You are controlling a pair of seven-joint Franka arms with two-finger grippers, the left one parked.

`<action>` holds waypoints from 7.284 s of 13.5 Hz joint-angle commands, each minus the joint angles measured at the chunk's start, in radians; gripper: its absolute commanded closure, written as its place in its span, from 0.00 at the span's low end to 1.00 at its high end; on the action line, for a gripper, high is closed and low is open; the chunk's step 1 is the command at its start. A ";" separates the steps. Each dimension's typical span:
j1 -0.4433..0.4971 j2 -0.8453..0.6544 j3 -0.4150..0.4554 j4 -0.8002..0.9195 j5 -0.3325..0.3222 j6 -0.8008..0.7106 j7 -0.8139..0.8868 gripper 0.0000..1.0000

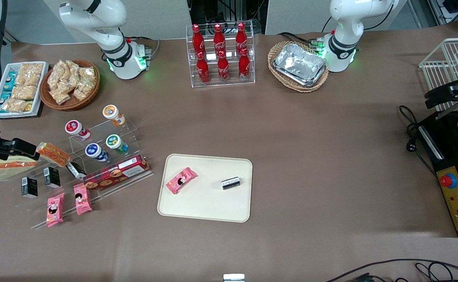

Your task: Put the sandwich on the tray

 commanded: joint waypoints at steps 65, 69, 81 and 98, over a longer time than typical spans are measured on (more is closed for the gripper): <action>-0.078 0.309 -0.424 -0.133 0.325 0.372 0.291 0.69; -0.076 0.312 -0.422 -0.107 0.351 0.372 0.144 1.00; 0.093 0.279 -0.430 0.202 0.343 0.041 0.498 1.00; 0.654 0.533 -0.260 0.190 0.354 0.227 1.499 1.00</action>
